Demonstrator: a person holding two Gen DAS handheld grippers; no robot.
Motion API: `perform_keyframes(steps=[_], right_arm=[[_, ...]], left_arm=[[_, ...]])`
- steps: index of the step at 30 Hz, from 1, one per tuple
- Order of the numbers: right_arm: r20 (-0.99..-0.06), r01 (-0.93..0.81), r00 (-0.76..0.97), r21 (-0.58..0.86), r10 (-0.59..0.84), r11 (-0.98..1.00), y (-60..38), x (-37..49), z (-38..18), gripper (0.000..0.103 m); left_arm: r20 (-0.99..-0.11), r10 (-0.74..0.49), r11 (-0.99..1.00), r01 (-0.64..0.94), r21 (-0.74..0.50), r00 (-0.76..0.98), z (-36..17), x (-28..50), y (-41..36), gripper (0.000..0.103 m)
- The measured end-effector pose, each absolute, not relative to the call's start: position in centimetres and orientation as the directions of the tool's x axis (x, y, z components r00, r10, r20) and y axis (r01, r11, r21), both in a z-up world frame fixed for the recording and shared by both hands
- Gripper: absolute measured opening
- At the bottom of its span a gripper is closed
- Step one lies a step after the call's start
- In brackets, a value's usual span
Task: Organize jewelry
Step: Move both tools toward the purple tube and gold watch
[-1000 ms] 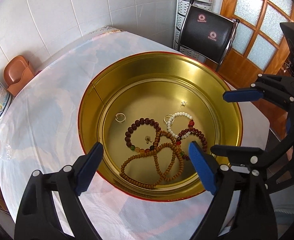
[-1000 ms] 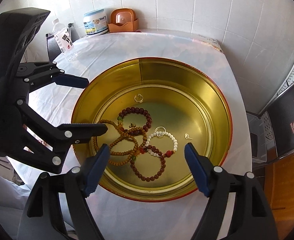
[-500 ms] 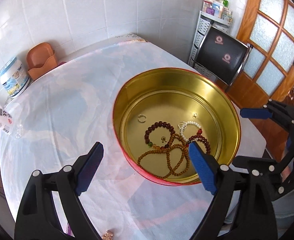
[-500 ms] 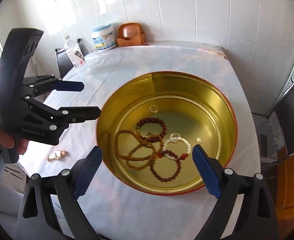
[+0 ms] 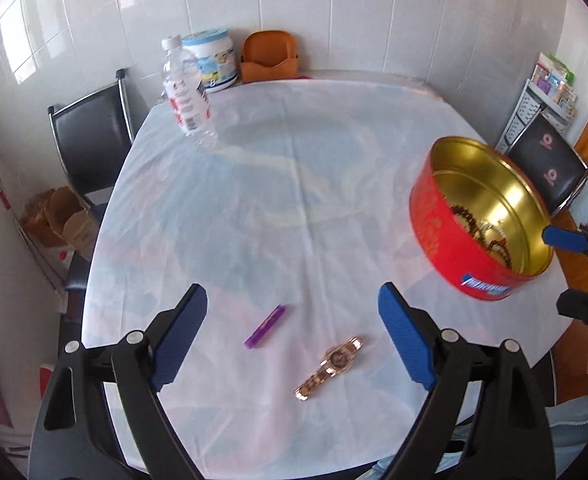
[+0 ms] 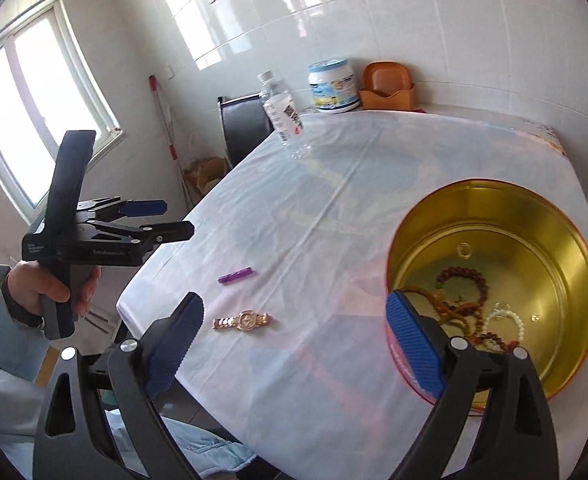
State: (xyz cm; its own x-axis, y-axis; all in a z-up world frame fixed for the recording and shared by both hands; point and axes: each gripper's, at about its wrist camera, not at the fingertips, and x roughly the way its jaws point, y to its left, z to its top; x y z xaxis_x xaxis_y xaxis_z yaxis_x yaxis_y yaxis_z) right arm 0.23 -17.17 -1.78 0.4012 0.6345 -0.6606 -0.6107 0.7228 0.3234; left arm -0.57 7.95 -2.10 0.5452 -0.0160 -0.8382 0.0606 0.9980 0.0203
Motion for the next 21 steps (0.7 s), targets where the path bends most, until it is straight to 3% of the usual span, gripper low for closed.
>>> perform_keyframes(steps=[10, 21], right_arm=[[-0.818, -0.624, 0.249, 0.273, 0.518, 0.732, -6.4, 0.4, -9.1, 0.093], [-0.909, -0.529, 0.275, 0.128, 0.313, 0.839, -2.2, 0.0, -14.8, 0.093]], left_arm=[[-0.896, -0.157, 0.96, 0.278, -0.039, 0.415, -10.8, 1.0, 12.0, 0.085], [-0.879, -0.268, 0.868, 0.494, -0.044, 0.393, -15.7, 2.6, 13.2, 0.085]])
